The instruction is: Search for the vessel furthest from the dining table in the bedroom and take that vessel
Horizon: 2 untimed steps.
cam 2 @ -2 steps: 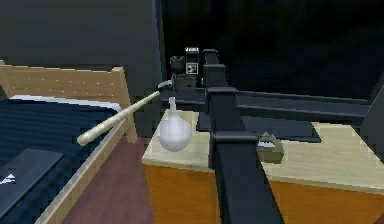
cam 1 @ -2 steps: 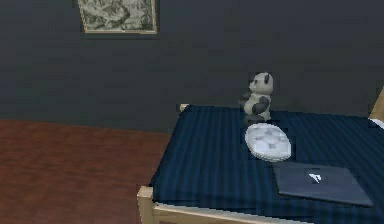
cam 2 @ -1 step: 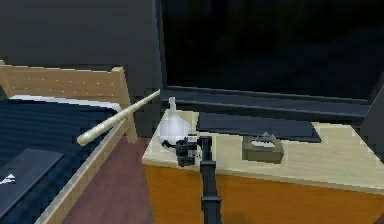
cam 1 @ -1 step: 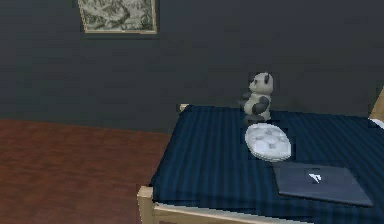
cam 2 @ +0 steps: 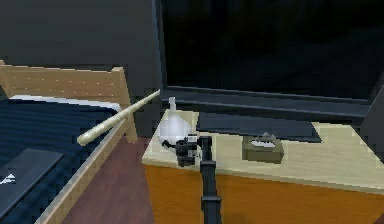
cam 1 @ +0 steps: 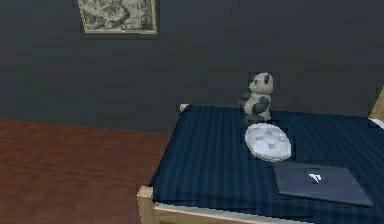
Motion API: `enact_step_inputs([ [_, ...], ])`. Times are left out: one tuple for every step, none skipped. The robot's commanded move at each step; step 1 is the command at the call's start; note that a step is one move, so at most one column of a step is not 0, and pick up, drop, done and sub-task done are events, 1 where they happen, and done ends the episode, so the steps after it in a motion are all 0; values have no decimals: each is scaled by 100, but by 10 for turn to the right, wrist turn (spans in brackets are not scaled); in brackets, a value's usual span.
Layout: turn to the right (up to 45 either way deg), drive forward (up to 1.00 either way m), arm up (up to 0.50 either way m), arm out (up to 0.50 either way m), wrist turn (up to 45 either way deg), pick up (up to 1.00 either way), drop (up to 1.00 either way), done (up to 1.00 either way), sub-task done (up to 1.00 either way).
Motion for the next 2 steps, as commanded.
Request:
enact_step_inputs([
  [0,0,10,0,0,0,0,0,0],
  [0,0,0,0,0,0,0,100,0],
])
